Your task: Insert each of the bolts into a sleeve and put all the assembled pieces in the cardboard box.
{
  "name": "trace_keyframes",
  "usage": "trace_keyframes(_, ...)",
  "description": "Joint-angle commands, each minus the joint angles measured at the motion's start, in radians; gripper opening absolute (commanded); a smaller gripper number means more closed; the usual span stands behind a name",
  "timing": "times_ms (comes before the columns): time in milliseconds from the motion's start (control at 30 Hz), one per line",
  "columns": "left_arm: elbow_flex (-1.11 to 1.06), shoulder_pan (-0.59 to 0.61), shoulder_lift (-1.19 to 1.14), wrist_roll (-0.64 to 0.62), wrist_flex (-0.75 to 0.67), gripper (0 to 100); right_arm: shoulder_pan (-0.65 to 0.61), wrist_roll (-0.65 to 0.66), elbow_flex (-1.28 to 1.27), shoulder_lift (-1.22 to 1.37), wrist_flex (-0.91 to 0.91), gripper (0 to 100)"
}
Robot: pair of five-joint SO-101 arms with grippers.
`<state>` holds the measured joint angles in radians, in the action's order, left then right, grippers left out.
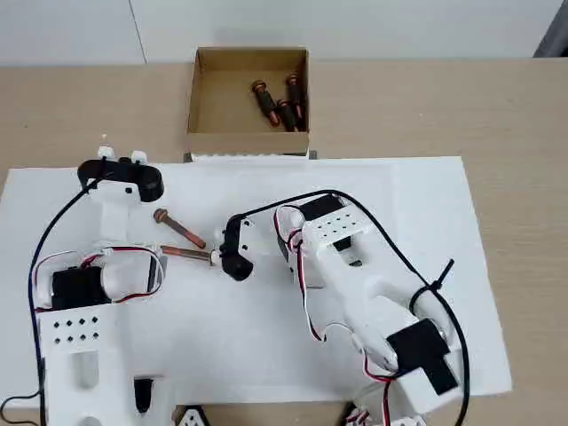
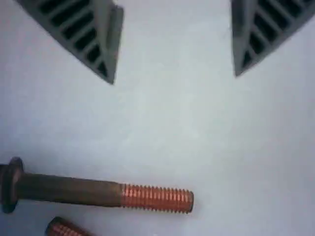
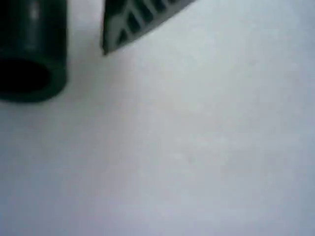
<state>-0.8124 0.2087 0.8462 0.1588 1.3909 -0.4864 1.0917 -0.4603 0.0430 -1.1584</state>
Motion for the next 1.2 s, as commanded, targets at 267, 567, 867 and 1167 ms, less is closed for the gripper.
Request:
trace_keyframes(267,0.002,0.005,0.005,0.005,-0.015,15,0.013,-0.014,-0.005,0.084,0.033,4.0)
trace_keyframes(567,0.004,0.006,0.006,0.023,0.012,15,0.065,-0.14,0.127,-0.061,-0.074,1.1)
trace_keyframes(867,0.012,0.005,-0.003,0.078,0.034,10,0.166,-0.39,0.311,-0.257,-0.272,0.6)
trace_keyframes(1167,0.292,-0.002,-0.282,0.074,0.155,7,0.378,-0.512,0.44,-0.337,-0.53,0.6)
